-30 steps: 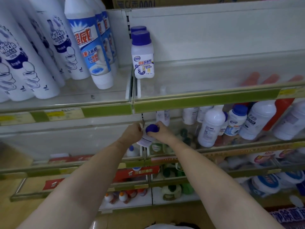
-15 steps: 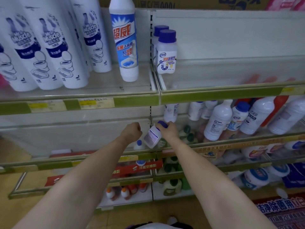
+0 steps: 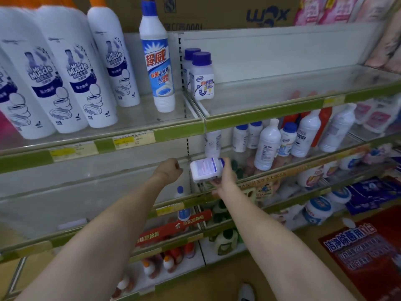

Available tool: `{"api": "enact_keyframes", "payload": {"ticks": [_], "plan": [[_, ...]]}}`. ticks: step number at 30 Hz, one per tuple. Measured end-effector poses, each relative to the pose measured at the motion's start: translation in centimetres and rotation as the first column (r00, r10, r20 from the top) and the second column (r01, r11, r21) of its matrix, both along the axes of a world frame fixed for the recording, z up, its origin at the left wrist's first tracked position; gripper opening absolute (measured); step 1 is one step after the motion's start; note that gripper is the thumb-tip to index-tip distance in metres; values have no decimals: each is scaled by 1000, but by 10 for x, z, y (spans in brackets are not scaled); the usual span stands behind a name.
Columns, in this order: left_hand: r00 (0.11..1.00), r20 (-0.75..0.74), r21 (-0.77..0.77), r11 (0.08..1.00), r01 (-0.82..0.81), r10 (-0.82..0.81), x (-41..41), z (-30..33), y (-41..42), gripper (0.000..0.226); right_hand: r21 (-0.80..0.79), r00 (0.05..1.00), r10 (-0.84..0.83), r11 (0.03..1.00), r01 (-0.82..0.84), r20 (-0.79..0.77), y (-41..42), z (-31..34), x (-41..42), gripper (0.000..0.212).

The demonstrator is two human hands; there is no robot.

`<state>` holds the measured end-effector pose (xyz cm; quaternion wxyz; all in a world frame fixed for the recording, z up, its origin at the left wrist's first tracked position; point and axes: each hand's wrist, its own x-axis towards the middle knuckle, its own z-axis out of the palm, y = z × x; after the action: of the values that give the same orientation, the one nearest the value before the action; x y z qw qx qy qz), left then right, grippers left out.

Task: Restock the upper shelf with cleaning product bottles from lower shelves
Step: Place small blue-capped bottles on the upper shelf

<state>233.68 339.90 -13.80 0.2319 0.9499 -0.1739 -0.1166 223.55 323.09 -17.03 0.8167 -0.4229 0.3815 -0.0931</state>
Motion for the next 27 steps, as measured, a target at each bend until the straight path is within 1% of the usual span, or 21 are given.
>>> {"api": "enact_keyframes", "payload": {"ticks": [2, 4, 6, 11, 13, 14, 16, 17, 18, 20, 22, 24, 27], "plan": [[1000, -5, -1, 1000, 21, -21, -9, 2, -6, 20, 56, 999, -32, 998, 31, 24, 5, 4, -6, 48], [1000, -9, -17, 1000, 18, -18, -15, 4, -11, 19, 101, 997, -68, 993, 63, 43, 9, 9, -10, 57], [1000, -21, -32, 999, 3, -4, -19, 5, -14, 19, 161, 995, -69, 985, 58, 67, 10, 12, -14, 65], [1000, -21, -12, 1000, -15, 15, -32, 5, -20, 19, 199, 987, 128, 969, -146, 101, -2, 20, -29, 76], [1000, -20, -12, 1000, -16, 16, -38, 5, -26, 18, 190, 984, 138, 969, -157, 109, -10, 22, -34, 71], [1000, -20, -12, 1000, -21, 21, -43, 5, -30, 18, 189, 985, 131, 970, -151, 113, -14, 24, -37, 63], [998, -41, -12, 999, -39, 38, -54, 7, -39, 16, 194, 982, 144, 967, -166, 120, -24, 29, -44, 36], [997, -56, -9, 999, -47, 46, -59, 7, -43, 14, 192, 976, 180, 961, -200, 119, -29, 30, -48, 24], [997, -65, -1, 999, -51, 51, -63, 9, -47, 9, 176, 965, 231, 952, -250, 120, -34, 32, -53, 19], [997, -59, 8, 998, -56, 57, -72, 11, -55, 2, 112, 938, 329, 933, -341, 110, -43, 30, -61, 26], [997, -38, -3, 997, -74, 74, -80, 11, -63, 2, 69, 915, 392, 914, -399, 93, -51, 25, -66, 34], [996, -36, -28, 996, -85, 84, -89, 8, -70, 11, 97, 923, 379, 918, -385, 74, -55, 17, -73, 41], [994, -23, -37, 994, -106, 105, -106, 7, -78, 16, 185, 954, 279, 937, -295, 111, -62, 5, -80, 36]]}}
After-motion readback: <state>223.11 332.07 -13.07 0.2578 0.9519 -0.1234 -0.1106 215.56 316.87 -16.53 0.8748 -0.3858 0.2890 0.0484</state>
